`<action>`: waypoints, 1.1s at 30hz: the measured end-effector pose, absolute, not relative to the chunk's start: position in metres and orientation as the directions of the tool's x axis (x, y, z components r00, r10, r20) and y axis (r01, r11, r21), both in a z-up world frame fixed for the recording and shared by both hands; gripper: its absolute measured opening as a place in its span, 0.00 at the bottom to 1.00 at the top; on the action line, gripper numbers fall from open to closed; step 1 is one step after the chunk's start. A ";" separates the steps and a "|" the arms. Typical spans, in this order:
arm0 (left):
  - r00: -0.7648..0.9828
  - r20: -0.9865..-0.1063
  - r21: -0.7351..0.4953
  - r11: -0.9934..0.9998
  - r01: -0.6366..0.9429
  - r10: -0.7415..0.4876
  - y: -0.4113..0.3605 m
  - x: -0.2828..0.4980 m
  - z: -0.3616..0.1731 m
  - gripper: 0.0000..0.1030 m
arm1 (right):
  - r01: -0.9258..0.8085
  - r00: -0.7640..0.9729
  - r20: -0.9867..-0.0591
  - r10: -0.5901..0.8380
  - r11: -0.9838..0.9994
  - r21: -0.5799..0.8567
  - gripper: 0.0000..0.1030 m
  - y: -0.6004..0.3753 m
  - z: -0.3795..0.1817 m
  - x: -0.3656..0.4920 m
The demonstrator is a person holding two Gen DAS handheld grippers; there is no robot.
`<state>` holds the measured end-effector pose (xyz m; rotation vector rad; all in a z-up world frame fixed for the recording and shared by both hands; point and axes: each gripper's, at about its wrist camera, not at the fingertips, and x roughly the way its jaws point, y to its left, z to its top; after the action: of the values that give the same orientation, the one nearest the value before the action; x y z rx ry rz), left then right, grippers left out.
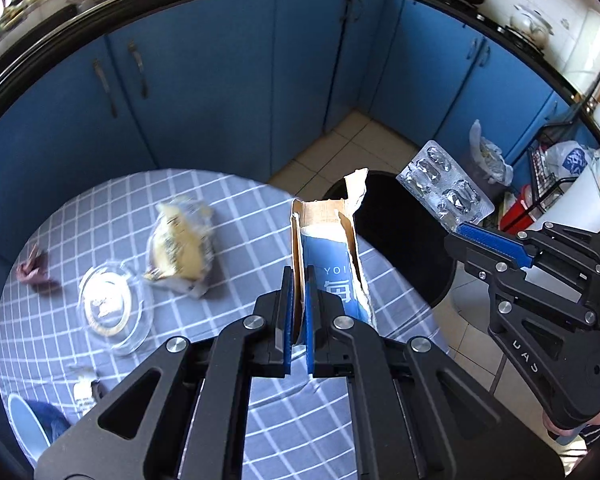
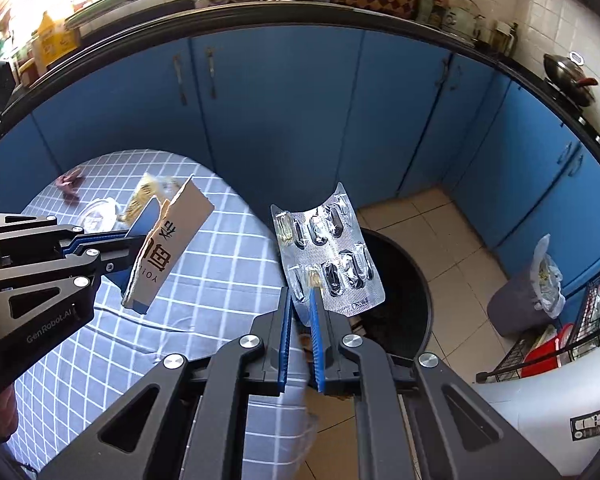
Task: Collect trash
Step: 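Carry the blister pack over the bin and open the right tool to drop it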
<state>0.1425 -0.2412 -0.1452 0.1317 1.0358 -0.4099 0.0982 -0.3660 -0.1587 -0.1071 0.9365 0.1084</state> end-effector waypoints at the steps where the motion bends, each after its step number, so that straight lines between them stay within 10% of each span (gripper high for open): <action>1: 0.442 -0.855 -0.085 0.914 0.397 -0.272 -0.244 0.143 -0.145 0.05 | -0.134 0.589 -0.807 0.043 0.990 -0.045 0.09 -0.368 -0.158 0.099; 33: 0.453 -0.834 -0.087 0.885 0.457 -0.315 -0.288 0.159 -0.126 0.05 | -0.029 0.658 -0.753 -0.028 0.998 -0.063 0.12 -0.409 -0.135 0.111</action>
<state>0.1593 -0.2876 -0.1260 0.1586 0.9928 -0.4793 0.1108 -0.4094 -0.1353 -0.0711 0.8533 0.0004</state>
